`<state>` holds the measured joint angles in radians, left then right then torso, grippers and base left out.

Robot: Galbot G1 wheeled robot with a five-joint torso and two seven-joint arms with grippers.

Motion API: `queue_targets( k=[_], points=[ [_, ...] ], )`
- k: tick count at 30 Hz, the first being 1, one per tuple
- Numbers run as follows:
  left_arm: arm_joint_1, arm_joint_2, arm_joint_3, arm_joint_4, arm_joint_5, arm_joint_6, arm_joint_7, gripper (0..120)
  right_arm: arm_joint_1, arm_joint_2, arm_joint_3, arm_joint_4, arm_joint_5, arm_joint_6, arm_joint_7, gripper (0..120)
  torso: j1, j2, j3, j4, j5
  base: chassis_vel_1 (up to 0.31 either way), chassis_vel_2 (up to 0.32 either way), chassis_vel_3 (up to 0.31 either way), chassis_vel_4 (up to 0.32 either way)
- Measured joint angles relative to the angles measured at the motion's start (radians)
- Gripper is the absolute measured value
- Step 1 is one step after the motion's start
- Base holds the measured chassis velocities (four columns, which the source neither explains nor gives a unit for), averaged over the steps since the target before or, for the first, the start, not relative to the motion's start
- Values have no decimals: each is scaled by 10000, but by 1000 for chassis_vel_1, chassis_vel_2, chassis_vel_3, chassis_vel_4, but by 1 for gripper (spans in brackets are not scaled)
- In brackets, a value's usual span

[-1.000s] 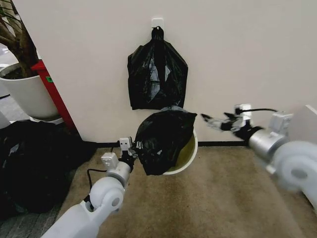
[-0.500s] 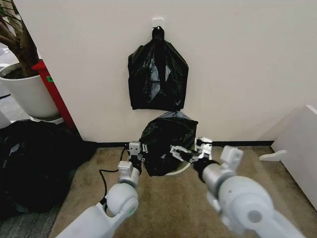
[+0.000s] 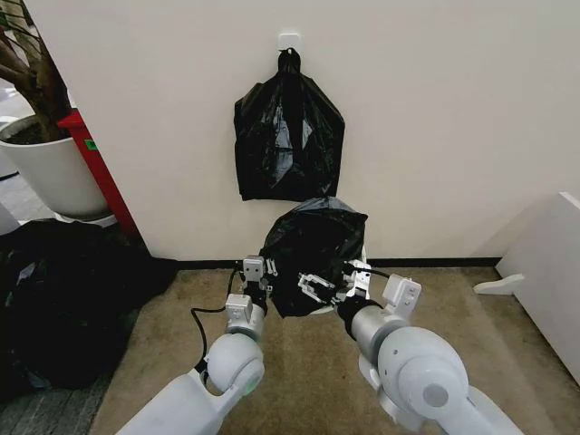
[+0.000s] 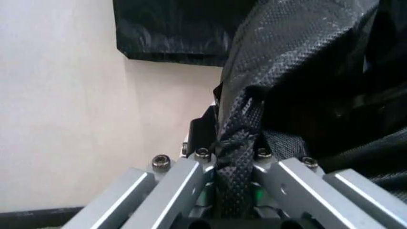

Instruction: Place the garbage bag over the trash bin.

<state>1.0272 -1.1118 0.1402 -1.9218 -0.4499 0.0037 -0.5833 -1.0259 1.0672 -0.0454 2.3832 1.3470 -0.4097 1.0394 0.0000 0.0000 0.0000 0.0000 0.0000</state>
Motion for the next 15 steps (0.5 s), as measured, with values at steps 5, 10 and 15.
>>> queue_targets(
  k=[5, 10, 15],
  points=[
    [-35, -16, -7, -54, -115, 40, 8, 1, 11, -37, 5, -127, -109, -50, -105, 72, 0, 0, 0, 0, 0, 0, 0, 0, 0],
    [-130, 35, -27, -84, -252, 65, 46, 1, -18, -89, 33, -177, -184, -46, -159, 52, 0, 0, 0, 0, 1, 0, 0, 0, 0],
    [-232, 188, -151, -21, -652, 67, 173, 1, -162, -448, 477, 69, -143, -311, -691, 34, 0, 0, 0, -1, 0, 0, 0, 0, 0]
  ],
)
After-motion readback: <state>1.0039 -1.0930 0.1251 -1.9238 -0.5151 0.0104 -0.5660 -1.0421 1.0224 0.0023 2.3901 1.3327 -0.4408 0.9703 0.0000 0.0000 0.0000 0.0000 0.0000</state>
